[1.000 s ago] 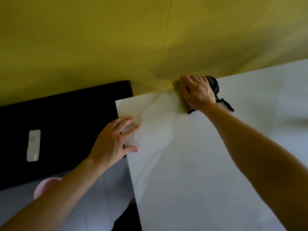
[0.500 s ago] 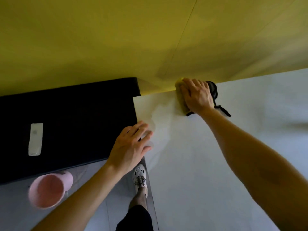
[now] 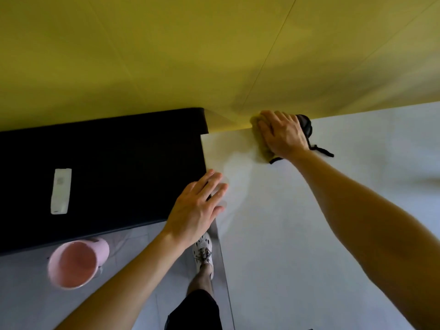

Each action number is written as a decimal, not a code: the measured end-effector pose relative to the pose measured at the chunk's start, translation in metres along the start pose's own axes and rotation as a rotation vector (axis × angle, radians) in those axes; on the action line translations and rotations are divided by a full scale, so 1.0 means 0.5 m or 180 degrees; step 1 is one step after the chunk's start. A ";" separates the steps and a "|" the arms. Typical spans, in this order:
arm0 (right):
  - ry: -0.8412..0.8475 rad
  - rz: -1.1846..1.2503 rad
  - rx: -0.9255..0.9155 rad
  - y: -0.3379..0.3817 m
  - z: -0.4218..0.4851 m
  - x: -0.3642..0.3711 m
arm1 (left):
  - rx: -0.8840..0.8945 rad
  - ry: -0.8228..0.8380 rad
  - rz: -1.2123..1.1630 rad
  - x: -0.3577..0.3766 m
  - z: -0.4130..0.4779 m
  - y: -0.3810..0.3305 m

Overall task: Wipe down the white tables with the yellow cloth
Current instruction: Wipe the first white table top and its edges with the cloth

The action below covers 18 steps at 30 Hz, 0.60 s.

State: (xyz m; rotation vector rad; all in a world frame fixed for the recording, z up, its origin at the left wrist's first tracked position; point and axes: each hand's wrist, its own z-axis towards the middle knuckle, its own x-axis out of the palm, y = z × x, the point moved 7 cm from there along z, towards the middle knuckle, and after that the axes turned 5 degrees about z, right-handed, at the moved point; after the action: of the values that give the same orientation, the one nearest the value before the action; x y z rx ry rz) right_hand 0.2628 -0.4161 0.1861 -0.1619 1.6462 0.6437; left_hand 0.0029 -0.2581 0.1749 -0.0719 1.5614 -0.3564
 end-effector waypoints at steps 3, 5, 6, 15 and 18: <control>-0.0239 -0.0115 0.0498 0.090 0.001 0.046 | -0.0055 0.0001 -0.0010 -0.008 -0.005 -0.003; -0.0148 -0.0025 0.0050 0.222 0.004 0.094 | -0.0039 0.0004 0.0003 -0.007 -0.006 -0.003; -0.0027 0.0048 -0.0334 0.278 0.000 0.113 | -0.0052 0.0029 0.0010 -0.006 -0.007 -0.003; -0.0101 0.0263 -0.0215 0.031 -0.002 0.017 | 0.0038 0.0193 0.0075 -0.022 -0.012 0.000; -0.0243 0.0179 -0.0373 0.091 0.009 0.016 | 0.0081 0.0110 0.0137 -0.036 -0.028 0.006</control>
State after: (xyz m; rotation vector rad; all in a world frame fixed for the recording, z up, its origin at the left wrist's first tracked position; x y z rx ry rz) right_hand 0.2445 -0.3740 0.1927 -0.1743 1.5447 0.7807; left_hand -0.0098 -0.2478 0.1914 -0.0126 1.5899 -0.3451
